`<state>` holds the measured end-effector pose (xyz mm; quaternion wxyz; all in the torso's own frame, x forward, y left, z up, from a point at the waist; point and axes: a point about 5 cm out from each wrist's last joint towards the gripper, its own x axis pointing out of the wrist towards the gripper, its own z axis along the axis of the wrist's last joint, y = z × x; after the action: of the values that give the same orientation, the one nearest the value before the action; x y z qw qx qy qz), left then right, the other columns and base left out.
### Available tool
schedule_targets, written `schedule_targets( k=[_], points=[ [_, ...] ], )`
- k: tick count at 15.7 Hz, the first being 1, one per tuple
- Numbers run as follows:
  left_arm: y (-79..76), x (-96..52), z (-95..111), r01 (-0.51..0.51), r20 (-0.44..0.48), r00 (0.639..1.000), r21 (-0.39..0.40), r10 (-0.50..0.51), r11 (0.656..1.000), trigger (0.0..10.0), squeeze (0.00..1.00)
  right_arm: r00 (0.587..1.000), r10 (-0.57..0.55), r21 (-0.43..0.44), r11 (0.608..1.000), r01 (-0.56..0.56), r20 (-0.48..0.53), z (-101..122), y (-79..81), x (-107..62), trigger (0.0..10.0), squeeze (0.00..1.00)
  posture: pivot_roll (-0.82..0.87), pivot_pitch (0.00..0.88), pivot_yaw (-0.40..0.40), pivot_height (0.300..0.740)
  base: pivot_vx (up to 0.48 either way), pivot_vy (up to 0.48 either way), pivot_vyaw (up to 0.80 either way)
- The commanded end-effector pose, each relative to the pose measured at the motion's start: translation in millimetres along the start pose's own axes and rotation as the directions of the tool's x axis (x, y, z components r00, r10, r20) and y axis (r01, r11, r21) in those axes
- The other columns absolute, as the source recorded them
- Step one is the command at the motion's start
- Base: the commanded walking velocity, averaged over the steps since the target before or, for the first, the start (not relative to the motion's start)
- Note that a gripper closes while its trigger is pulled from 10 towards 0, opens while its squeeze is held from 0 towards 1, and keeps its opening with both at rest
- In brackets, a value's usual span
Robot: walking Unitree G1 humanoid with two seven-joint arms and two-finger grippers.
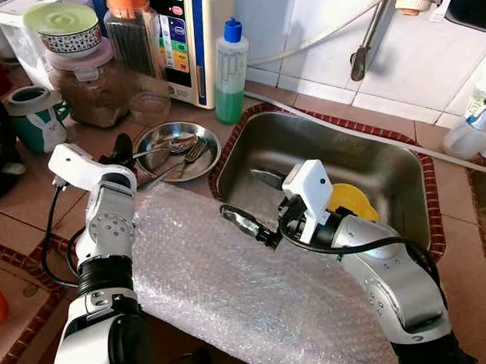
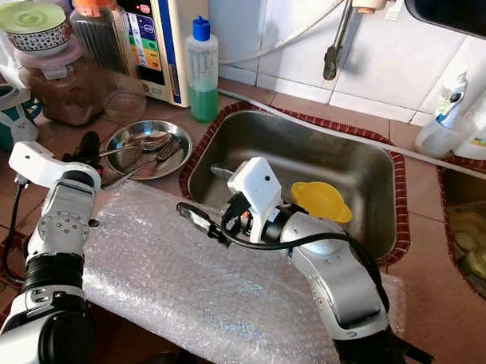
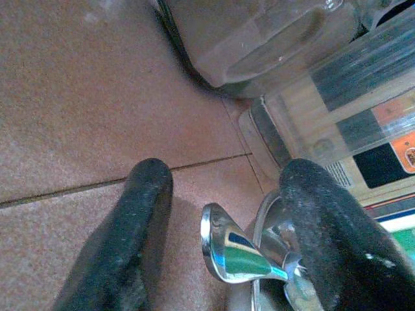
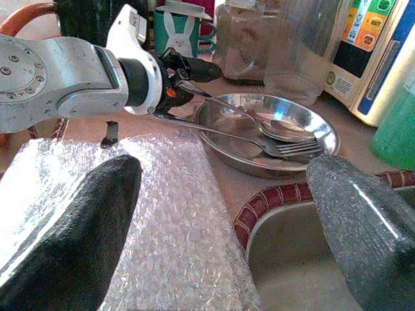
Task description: Kitchen organization
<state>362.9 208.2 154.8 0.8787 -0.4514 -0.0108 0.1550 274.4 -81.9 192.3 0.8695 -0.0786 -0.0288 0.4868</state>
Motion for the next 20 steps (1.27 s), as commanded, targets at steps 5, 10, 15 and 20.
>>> schedule_targets(
  k=[5, 10, 15, 20],
  points=[
    [-3.1, 0.4, 5, -0.017, 0.001, 1.000, -0.045, 0.017, 0.999, 0.0, 0.00, 1.000, 0.017, -0.028, 0.999, -0.017, 0.008, 3, 3.1, 0.8, 10.0, 0.00, -0.01, 0.125, 0.019, 0.740, 0.000, 0.000, 0.00],
    [0.9, 0.6, 7, -0.051, -0.007, 0.999, -0.040, 0.051, 0.998, 0.0, 0.00, 1.000, 0.015, -0.029, 0.999, -0.015, 0.012, 3, 1.7, 1.7, 10.0, 0.00, -0.01, 0.119, 0.018, 0.740, 0.000, 0.000, 0.00],
    [3.7, 0.4, 8, -0.070, 0.000, 0.998, 0.000, 0.070, 0.998, 0.0, 0.00, 1.000, 0.014, -0.033, 0.999, -0.014, 0.012, 3, 1.0, 2.0, 10.0, 0.00, 0.00, 0.118, 0.017, 0.740, 0.000, 0.000, 0.00],
    [4.8, -0.3, 19, -0.085, 0.070, 0.994, 0.072, 0.080, 0.994, 0.0, 0.00, 1.000, 0.013, -0.036, 0.999, -0.012, 0.010, 3, 0.1, 1.5, 10.0, 0.00, -0.01, 0.120, 0.013, 0.740, 0.000, 0.000, 0.00]
  ],
)
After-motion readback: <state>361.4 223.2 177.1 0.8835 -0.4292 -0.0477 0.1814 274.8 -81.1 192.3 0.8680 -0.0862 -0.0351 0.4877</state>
